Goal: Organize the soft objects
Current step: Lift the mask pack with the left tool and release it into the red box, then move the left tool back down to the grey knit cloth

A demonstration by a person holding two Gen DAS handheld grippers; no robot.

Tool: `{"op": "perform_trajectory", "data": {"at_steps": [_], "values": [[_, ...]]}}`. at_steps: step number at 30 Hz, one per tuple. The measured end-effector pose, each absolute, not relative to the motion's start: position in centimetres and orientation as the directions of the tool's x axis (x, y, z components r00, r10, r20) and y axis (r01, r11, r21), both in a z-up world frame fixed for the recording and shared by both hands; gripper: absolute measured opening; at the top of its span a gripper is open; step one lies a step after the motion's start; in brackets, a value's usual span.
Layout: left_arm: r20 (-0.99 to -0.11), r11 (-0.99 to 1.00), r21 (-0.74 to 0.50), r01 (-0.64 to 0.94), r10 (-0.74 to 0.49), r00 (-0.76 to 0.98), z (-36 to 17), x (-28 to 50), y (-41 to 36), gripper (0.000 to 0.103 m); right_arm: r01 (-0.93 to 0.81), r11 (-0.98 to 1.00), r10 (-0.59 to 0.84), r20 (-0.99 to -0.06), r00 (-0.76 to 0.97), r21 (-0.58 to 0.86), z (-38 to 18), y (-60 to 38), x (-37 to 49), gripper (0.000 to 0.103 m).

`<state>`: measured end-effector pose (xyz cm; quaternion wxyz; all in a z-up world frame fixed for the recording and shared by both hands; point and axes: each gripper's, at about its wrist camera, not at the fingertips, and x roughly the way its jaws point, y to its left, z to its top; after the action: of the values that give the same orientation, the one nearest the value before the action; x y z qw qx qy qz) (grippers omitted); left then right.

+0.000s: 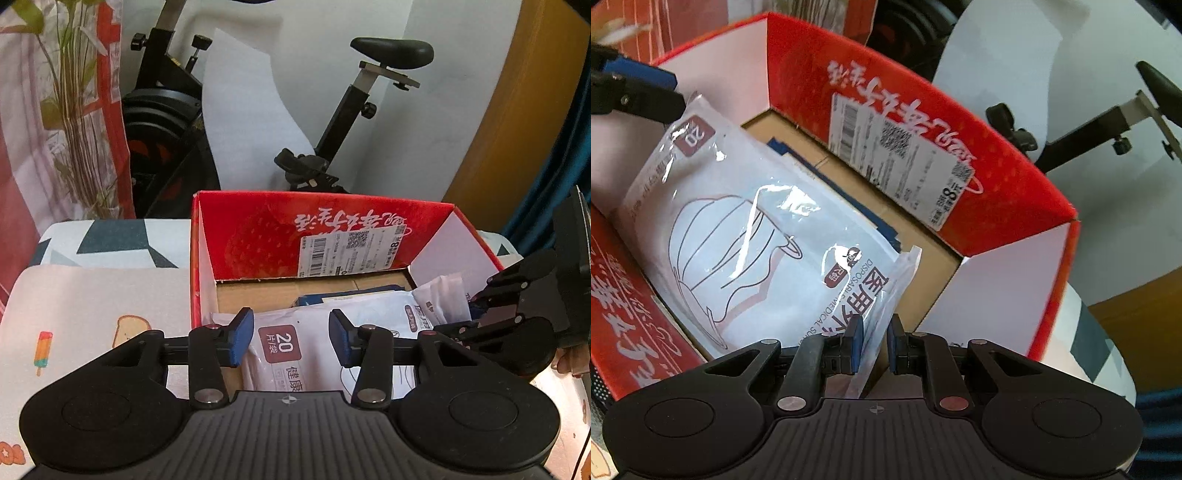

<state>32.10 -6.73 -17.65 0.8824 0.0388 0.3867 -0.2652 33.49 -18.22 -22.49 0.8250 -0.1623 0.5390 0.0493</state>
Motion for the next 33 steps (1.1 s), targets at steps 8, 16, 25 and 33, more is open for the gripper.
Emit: {"op": "perform_trajectory", "data": {"at_steps": [8, 16, 25, 33], "values": [[-0.709, 0.864, -0.134, 0.486, -0.426, 0.562, -18.1, 32.3, -6.6, 0.048, -0.266, 0.943, -0.092, -0.924, 0.372, -0.201, -22.9, -18.2, 34.8, 0.016], [-0.702, 0.870, -0.115, 0.479, -0.413, 0.580, -17.7, 31.6, -6.5, 0.048, -0.261, 0.930, -0.119, -0.881, 0.458, -0.261, -22.0, -17.6, 32.9, 0.045], [-0.672, 0.870, -0.087, 0.485, -0.411, 0.616, -16.3, 29.9, -6.2, 0.048, -0.211, 0.939, -0.091, -0.786, 0.612, -0.273, -17.9, -17.6, 30.3, 0.080], [-0.639, 0.878, -0.059, 0.475, -0.399, 0.658, -15.2, 27.2, -5.4, 0.048, -0.115, 0.985, -0.002, -0.667, 0.745, -0.131, -14.4, -19.3, 25.8, 0.102]]}}
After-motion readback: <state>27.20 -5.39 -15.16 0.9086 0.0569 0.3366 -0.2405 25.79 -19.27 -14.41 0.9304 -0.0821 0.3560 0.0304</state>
